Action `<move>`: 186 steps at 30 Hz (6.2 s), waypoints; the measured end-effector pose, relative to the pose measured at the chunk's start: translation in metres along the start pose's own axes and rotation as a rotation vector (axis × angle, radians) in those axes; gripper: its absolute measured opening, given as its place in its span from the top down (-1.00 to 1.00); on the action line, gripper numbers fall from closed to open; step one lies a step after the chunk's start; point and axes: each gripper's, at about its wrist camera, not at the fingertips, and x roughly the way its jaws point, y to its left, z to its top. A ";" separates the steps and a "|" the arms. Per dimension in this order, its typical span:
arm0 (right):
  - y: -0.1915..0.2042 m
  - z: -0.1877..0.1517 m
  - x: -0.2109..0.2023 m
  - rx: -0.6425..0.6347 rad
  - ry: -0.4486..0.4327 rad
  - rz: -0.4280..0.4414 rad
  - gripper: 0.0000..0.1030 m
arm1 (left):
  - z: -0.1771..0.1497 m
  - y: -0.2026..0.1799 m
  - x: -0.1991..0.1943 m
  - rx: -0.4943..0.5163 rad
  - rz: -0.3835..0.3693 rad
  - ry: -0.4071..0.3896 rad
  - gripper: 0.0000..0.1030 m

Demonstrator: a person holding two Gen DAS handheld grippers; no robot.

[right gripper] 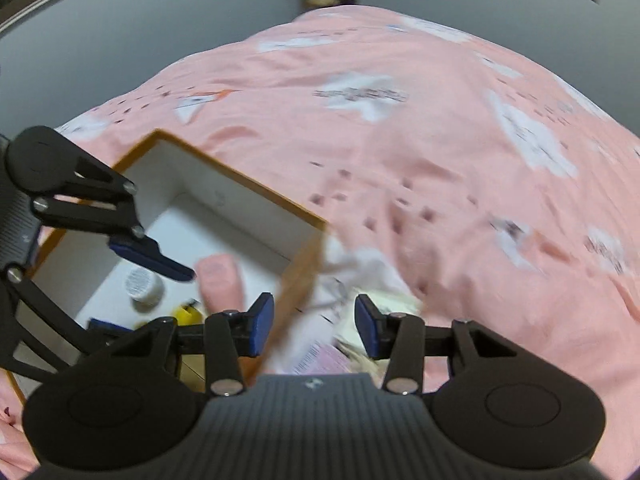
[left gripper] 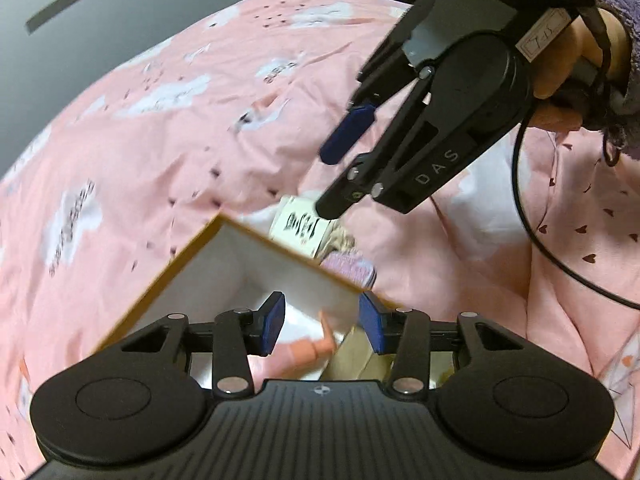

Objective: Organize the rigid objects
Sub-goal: 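Move both open tools back toward the tissue box and red tin on the bed, then grasp the white tissue box with the right tool while the left tool grasps the red-patterned tin, then carry the tissue box and red tin over the box with both tools, then lower the tissue box into the box and open the right tool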

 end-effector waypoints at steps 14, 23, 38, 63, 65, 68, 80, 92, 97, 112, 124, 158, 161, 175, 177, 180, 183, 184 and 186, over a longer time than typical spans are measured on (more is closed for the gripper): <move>-0.066 -0.106 0.035 0.363 -0.110 -0.028 0.25 | 0.037 -0.048 0.082 0.262 -0.034 0.198 -0.18; -0.078 -0.127 0.060 0.456 -0.173 0.022 0.30 | 0.042 -0.059 0.153 0.393 -0.032 0.461 -0.07; -0.089 -0.129 0.076 0.498 -0.122 0.005 0.45 | 0.043 -0.060 0.196 0.459 0.016 0.593 -0.21; -0.092 -0.133 0.071 0.515 -0.171 0.053 0.45 | 0.041 -0.045 0.177 0.422 0.075 0.436 0.57; -0.091 -0.132 0.071 0.513 -0.176 0.057 0.44 | 0.041 -0.047 0.176 0.417 0.080 0.431 0.59; -0.089 -0.130 0.071 0.498 -0.186 0.066 0.44 | 0.044 -0.040 0.165 0.356 0.074 0.392 0.61; -0.095 -0.097 0.095 0.507 -0.154 0.133 0.31 | 0.079 0.000 0.120 0.120 0.104 0.217 0.62; -0.127 -0.080 0.145 0.679 -0.071 0.277 -0.15 | 0.081 0.030 0.136 0.053 0.132 0.176 0.62; -0.115 -0.075 0.147 0.643 -0.086 0.251 0.06 | 0.081 0.032 0.129 0.018 0.143 0.149 0.62; -0.078 -0.084 0.069 0.581 -0.223 0.193 0.49 | 0.071 0.029 0.051 -0.074 0.104 0.003 0.62; -0.024 -0.041 -0.040 0.443 -0.409 0.147 0.49 | 0.005 0.040 -0.038 -0.111 0.211 0.003 0.62; 0.064 0.030 0.116 0.346 -0.088 0.099 0.49 | -0.083 0.063 0.014 -0.115 0.219 0.156 0.61; 0.060 0.030 0.117 0.424 -0.089 0.192 0.49 | -0.083 0.062 0.020 -0.083 0.237 0.184 0.61; 0.070 0.035 0.131 0.366 -0.009 0.127 0.49 | -0.082 0.062 0.037 -0.023 0.258 0.241 0.61; 0.071 0.035 0.127 0.342 -0.013 0.101 0.49 | -0.082 0.062 0.040 -0.018 0.256 0.252 0.61; 0.069 0.033 0.118 0.318 -0.041 0.066 0.49 | -0.082 0.061 0.045 0.002 0.267 0.269 0.61; 0.066 0.031 0.112 0.320 -0.052 0.079 0.48 | -0.081 0.059 0.049 0.019 0.261 0.284 0.61; 0.065 0.029 0.111 0.319 -0.055 0.079 0.48 | -0.081 0.059 0.050 0.029 0.262 0.289 0.61; 0.066 0.028 0.109 0.315 -0.062 0.080 0.48 | -0.082 0.056 0.055 0.059 0.283 0.302 0.61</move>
